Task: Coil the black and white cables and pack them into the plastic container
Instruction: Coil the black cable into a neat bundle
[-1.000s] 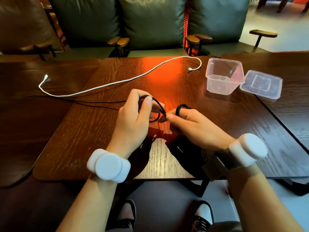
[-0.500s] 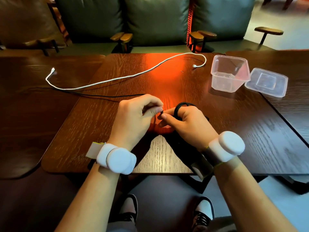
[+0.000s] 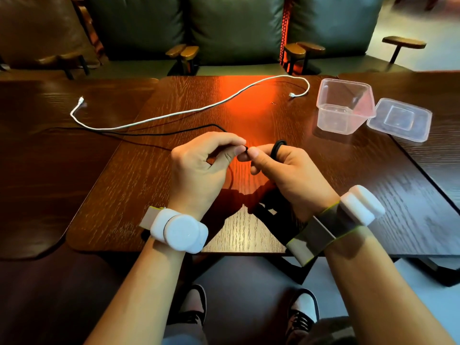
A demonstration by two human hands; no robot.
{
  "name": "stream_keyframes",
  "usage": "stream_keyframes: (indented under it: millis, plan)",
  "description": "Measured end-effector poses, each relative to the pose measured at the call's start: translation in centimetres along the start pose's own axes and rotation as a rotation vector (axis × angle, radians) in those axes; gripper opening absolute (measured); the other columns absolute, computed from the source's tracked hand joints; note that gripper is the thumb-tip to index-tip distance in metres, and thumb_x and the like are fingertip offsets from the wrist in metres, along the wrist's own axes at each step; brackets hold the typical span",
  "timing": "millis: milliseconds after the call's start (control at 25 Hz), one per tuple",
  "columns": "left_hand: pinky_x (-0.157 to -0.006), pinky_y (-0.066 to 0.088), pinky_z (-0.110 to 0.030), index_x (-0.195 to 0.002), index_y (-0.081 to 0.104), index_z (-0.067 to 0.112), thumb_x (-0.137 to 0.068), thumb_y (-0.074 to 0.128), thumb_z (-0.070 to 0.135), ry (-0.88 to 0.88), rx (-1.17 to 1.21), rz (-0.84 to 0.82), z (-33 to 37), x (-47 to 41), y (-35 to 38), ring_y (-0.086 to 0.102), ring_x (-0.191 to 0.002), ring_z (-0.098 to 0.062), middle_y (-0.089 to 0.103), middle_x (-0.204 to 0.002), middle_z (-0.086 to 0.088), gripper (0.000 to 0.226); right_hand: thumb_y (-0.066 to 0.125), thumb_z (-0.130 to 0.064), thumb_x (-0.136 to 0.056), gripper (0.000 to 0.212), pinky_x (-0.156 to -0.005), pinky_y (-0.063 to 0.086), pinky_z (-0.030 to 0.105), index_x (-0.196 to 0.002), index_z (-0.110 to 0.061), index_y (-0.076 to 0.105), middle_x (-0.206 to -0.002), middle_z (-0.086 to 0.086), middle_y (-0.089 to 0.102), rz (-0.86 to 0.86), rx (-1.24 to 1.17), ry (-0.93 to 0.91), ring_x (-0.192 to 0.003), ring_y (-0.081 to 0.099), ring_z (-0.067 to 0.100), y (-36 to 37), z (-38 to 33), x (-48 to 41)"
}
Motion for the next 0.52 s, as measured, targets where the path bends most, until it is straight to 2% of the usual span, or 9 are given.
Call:
stream_keyframes:
  millis: [120, 240, 320, 440, 520]
  plan:
    - [-0.074, 0.060, -0.043, -0.095, 0.076, 0.011, -0.090, 0.076, 0.015, 0.014, -0.011, -0.002, -0.11, -0.04, 0.03, 0.073, -0.084, -0.015, 0.076, -0.090, 0.002, 0.006, 0.066, -0.021, -0.092, 0.020, -0.062, 0.049, 0.013, -0.093, -0.004, 0.075, -0.066, -0.007, 0.067, -0.014, -0.041, 0.010, -0.060, 0.061, -0.003, -0.14, -0.01, 0.01]
    - [-0.073, 0.060, -0.041, -0.095, 0.076, 0.013, -0.089, 0.077, 0.015, -0.014, -0.002, -0.004, -0.24, 0.16, 0.09, 0.074, -0.083, -0.013, 0.076, -0.090, 0.003, 0.007, 0.070, -0.022, -0.089, 0.018, -0.074, 0.056, 0.029, -0.091, -0.005, 0.075, -0.070, -0.001, 0.071, 0.004, -0.009, 0.017, -0.072, 0.067, 0.006, -0.28, 0.05, 0.06]
    - [-0.071, 0.061, -0.038, -0.094, 0.076, 0.013, -0.087, 0.078, 0.015, -0.019, -0.028, -0.001, -0.17, 0.33, 0.22, 0.073, -0.081, -0.010, 0.075, -0.088, 0.006, 0.007, 0.071, -0.025, -0.089, 0.016, -0.080, 0.056, 0.034, -0.088, -0.009, 0.077, -0.072, 0.000, 0.074, 0.030, 0.125, -0.033, -0.075, 0.068, 0.008, -0.38, -0.04, 0.16]
    - [-0.070, 0.061, -0.031, -0.091, 0.077, 0.015, -0.085, 0.080, 0.016, -0.034, -0.082, 0.024, -0.08, 0.37, 0.25, 0.072, -0.078, -0.003, 0.074, -0.085, 0.012, 0.007, 0.072, -0.027, -0.089, 0.011, -0.076, 0.055, 0.031, -0.089, -0.018, 0.078, -0.072, -0.005, 0.074, 0.049, 0.346, -0.115, -0.071, 0.069, 0.004, 0.03, -0.05, 0.39]
    - [-0.070, 0.060, -0.026, -0.090, 0.077, 0.018, -0.083, 0.081, 0.019, -0.060, -0.105, 0.051, -0.11, 0.39, 0.19, 0.072, -0.076, -0.001, 0.073, -0.083, 0.014, 0.007, 0.071, -0.028, -0.089, 0.011, -0.078, 0.054, 0.038, -0.093, -0.022, 0.078, -0.077, -0.003, 0.075, 0.053, 0.519, -0.203, -0.077, 0.070, 0.012, 0.59, -0.20, 0.55]
Point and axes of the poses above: each hand's wrist, its own x-axis away from the middle knuckle, its own y-axis out of the palm, z = x × y, the point moved 3 cm from there along -x, towards the middle knuckle
